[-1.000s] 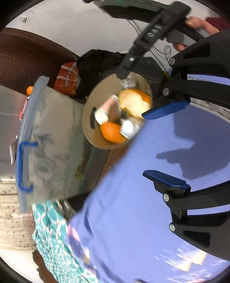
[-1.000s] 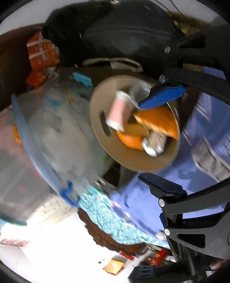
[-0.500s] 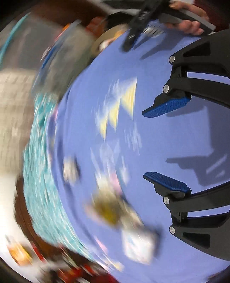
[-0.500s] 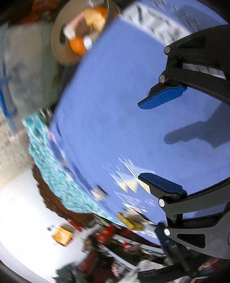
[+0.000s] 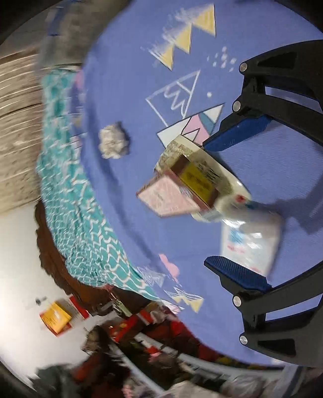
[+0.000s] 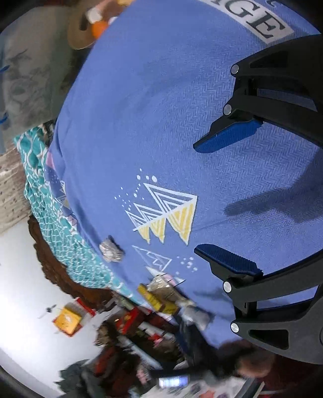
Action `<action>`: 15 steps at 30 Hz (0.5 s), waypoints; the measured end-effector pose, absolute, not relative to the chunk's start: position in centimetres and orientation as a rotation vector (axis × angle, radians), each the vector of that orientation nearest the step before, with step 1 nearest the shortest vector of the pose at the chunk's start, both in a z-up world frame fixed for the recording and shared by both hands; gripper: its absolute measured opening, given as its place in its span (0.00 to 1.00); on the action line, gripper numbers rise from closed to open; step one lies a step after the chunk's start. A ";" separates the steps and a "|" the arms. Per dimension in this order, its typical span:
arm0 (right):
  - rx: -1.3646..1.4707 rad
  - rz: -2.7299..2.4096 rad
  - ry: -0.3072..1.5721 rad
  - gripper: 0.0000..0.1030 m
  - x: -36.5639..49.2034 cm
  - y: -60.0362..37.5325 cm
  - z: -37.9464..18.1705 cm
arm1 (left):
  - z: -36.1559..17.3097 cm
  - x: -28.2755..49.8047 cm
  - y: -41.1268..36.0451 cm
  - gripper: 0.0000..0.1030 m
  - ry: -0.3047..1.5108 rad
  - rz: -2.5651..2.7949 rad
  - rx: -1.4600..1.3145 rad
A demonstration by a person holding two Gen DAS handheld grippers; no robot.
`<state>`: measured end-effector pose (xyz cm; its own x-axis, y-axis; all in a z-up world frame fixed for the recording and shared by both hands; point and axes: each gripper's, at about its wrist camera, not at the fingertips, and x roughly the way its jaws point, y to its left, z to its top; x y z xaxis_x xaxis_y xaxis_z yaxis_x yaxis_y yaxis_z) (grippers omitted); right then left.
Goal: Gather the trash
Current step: 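Return both open tools to the remaining trash on the bed, then grasp the yellow-brown box with the left tool while the right tool grasps the foil wrapper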
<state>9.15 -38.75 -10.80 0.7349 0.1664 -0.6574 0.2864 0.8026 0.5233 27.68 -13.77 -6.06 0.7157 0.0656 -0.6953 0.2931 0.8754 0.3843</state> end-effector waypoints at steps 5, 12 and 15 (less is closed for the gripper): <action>0.678 -0.062 0.748 0.74 9.1 -39.1 -10.8 | -7.1 30.0 -14.7 0.24 0.824 -0.126 0.513; 0.570 0.007 0.820 0.74 12.3 -36.4 -10.0 | -1.9 24.0 -8.0 0.21 0.779 -0.326 0.173; 0.515 0.093 0.846 0.70 16.7 -33.8 -8.8 | -1.7 19.7 -4.4 0.21 0.793 -0.429 0.045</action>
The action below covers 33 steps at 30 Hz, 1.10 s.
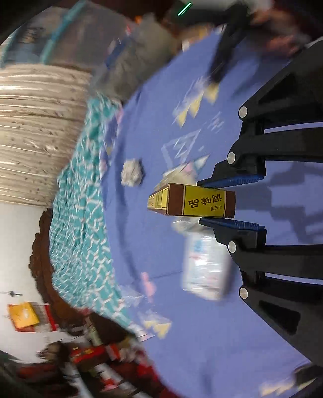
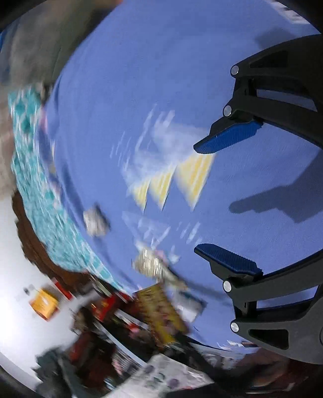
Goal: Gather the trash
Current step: 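Grasp the yellow-brown box with the left tool while the right tool grasps the foil wrapper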
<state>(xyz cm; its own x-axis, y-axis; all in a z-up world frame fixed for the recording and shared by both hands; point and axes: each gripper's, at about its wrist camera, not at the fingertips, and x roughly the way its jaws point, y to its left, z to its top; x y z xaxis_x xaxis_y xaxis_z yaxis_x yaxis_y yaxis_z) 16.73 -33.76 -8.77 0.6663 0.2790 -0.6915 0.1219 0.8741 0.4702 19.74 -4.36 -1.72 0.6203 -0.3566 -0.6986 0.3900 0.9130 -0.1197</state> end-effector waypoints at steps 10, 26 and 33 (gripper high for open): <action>0.298 0.151 0.984 0.59 34.7 -23.5 -8.3 | -6.0 11.5 0.1 0.21 0.925 -0.548 -0.107; 0.305 0.132 0.945 0.38 18.7 -28.7 -8.6 | -6.6 12.8 -0.8 0.53 0.900 -0.547 -0.088; 0.387 -0.106 0.804 0.70 8.8 -35.8 -8.0 | -7.1 12.6 -3.5 0.55 0.911 -0.570 -0.007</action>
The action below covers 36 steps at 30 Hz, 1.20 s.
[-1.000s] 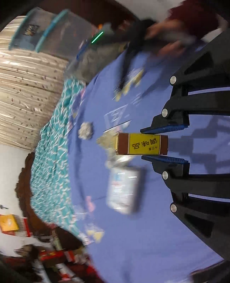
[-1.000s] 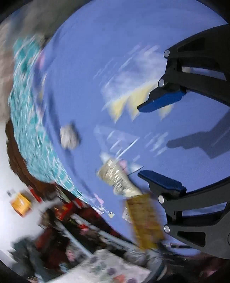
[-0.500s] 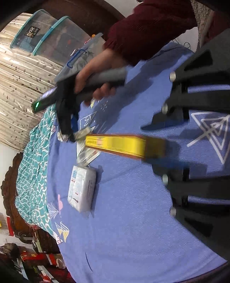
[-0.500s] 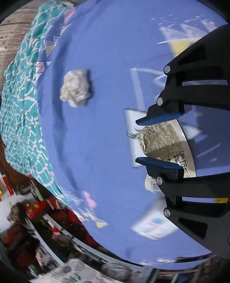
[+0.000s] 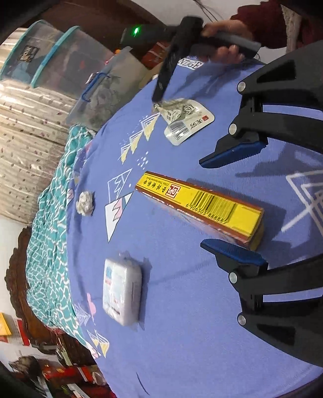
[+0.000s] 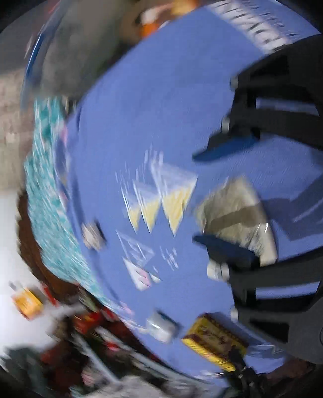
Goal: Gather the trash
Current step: 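Grasp the yellow-brown box with the left tool while the right tool grasps the foil wrapper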
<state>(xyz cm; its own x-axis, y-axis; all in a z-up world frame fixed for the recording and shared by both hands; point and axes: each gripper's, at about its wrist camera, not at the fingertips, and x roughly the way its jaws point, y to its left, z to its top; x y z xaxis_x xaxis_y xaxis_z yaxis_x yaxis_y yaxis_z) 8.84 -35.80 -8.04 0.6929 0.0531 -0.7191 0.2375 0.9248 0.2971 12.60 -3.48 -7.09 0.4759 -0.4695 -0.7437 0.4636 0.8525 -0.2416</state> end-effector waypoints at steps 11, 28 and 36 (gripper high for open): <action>0.501 -0.035 0.877 0.41 8.3 -37.2 -9.9 | -8.3 12.9 -4.3 0.24 0.956 -0.526 0.027; 0.316 0.111 0.843 0.75 18.6 -26.6 -7.4 | -8.4 12.3 -4.0 0.24 0.965 -0.541 0.001; 0.439 -0.137 0.802 0.92 10.6 -27.6 -8.7 | -9.2 12.6 -4.0 0.23 0.972 -0.557 0.003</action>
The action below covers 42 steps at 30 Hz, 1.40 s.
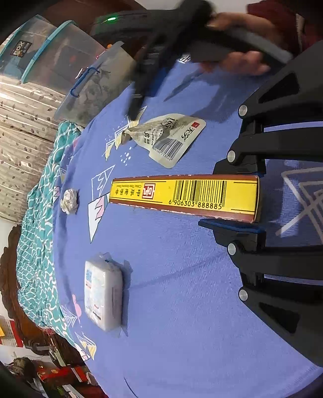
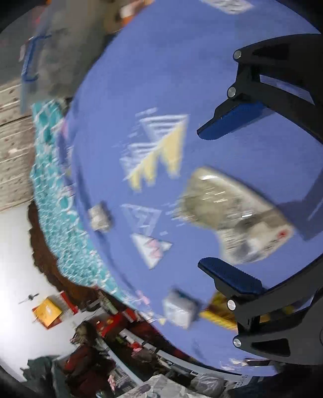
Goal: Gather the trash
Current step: 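Grasp the yellow-brown box with the left tool while the right tool grasps the foil wrapper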
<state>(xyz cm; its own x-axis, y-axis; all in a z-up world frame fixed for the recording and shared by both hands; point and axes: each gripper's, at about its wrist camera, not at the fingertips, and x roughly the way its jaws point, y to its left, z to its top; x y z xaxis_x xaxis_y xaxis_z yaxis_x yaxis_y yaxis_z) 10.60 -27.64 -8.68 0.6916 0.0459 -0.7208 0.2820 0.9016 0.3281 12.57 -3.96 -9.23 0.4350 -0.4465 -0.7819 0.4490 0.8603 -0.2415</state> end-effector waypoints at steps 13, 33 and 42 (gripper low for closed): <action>0.129 -0.004 0.854 0.46 16.1 -22.7 -8.7 | -9.5 11.9 -2.8 0.23 0.989 -0.573 -0.025; 0.158 0.027 0.926 0.46 16.4 -21.8 -9.7 | -8.7 12.6 -2.5 0.50 0.970 -0.525 -0.037; 0.314 -0.027 0.915 0.45 10.0 -29.2 -9.8 | -9.4 12.5 -5.6 0.21 0.995 -0.578 0.023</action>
